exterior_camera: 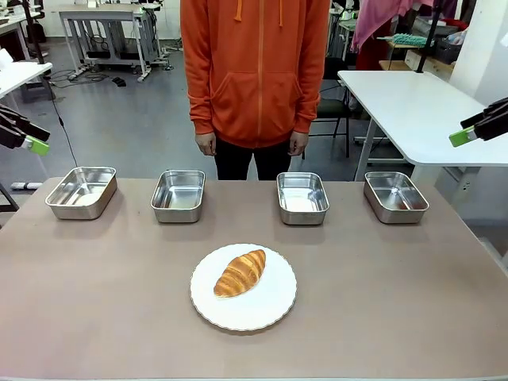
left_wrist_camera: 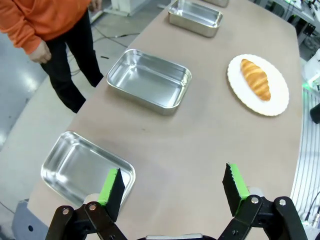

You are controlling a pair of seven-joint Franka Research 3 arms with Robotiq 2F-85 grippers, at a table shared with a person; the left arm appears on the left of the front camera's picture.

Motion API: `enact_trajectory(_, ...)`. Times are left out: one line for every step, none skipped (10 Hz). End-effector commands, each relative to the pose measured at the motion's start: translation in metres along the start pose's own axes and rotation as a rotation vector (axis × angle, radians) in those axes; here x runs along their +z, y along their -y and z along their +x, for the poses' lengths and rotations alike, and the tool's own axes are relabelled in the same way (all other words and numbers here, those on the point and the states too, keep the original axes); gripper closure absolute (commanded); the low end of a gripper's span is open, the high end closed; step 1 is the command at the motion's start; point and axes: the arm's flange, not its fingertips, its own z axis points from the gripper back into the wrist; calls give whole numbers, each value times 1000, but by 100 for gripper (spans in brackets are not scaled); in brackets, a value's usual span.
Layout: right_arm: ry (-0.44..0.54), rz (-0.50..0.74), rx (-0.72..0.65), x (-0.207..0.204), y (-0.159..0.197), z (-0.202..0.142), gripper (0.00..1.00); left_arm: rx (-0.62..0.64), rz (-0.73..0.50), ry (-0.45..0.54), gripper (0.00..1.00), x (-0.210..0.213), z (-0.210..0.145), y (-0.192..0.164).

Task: Place the bread in the container.
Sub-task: Place the Butter Roll into the Airtight Container indicated by the human.

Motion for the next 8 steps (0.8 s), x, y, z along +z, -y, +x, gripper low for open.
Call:
enact_trajectory(63,18,12,13,20,2,0,-2,33,23,0,22,-6,-1)
enact_trajectory(85,50,1,18,31,0,0,8,46,67,0,38,-8,-4)
enact_trajectory(115,58,-8,18,39,-2,0,7,67,111,0,50,-11,-6)
enact_trajectory(136,62,-6,18,44,-4,0,14,104,152,0,56,-13,-6)
enact_trajectory(172,71,-6,20,46,-3,0,12,102,186,0,58,-14,-7)
enact_trajectory(180,66,-4,23,48,-3,0,13,117,215,0,58,-16,-6)
enact_trajectory(201,62,-8,28,51,-2,0,17,128,240,0,61,-16,-5)
enact_trajectory(210,63,-17,30,54,-2,0,22,134,265,0,63,-16,-4)
